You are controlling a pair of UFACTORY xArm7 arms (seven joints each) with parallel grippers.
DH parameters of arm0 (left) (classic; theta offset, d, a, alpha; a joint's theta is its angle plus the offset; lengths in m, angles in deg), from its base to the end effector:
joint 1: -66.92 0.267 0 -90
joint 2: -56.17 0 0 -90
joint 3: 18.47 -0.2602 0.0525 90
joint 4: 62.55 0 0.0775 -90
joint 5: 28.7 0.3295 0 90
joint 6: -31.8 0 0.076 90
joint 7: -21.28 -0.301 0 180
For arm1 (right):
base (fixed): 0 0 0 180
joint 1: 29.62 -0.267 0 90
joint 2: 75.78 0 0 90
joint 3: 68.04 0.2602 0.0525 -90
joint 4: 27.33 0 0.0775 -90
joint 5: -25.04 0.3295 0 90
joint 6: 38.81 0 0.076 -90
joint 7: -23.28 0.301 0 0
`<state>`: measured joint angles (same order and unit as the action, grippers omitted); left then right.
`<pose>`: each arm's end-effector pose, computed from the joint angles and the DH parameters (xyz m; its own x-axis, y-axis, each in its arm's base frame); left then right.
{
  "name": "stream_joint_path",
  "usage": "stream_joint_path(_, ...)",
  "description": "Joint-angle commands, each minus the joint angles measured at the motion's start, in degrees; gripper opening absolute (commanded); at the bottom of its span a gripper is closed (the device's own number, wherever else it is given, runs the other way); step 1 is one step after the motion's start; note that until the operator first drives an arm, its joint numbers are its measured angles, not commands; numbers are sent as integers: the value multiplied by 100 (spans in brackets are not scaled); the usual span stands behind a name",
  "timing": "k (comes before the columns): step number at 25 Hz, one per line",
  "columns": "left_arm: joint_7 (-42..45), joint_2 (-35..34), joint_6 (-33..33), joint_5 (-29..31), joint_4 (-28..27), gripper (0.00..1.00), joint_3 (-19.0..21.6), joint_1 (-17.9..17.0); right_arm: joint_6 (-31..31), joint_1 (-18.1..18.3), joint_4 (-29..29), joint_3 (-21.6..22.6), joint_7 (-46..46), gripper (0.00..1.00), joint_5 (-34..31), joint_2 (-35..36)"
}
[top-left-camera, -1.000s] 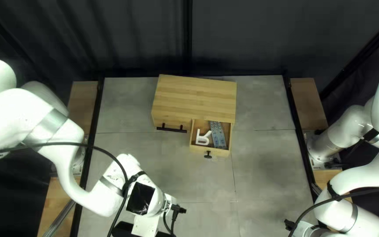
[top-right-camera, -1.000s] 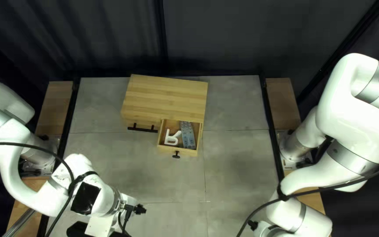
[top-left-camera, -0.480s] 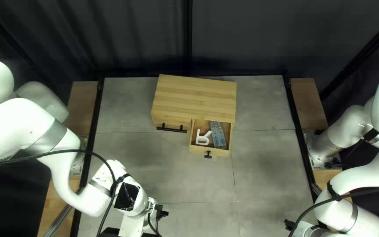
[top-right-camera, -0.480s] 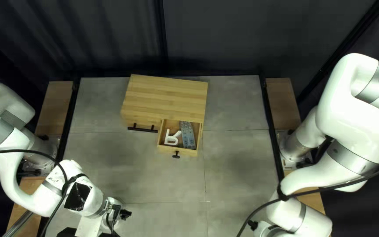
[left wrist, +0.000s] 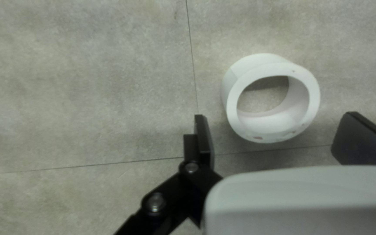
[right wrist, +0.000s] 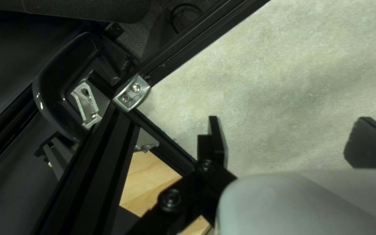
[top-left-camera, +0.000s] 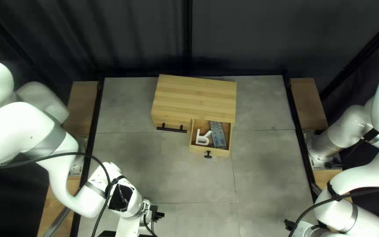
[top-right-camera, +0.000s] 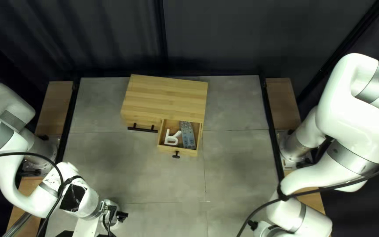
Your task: Open drawers and place objects into drawer and close
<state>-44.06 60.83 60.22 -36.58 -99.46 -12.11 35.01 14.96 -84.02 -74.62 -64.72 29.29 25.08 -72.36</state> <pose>0.3151 -0.2649 -0.0098 -0.1183 -0.9879 0.1004 -0.9929 0.1167 -0.0219 0.1997 0.3178 0.0302 0.6116 0.7724 -0.1713 0.7854 -0.6188 0.0141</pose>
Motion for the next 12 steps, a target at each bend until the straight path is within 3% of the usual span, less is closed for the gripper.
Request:
stream_joint_path(1, 23, 90, -110, -85, 28, 100, 44, -32, 0, 0, 0, 0, 0, 100, 0, 0)
stream_joint_path(12, -32, 356, -320, -132, -54, 100, 85, -58, 0, 0, 0, 0, 0, 100, 0, 0)
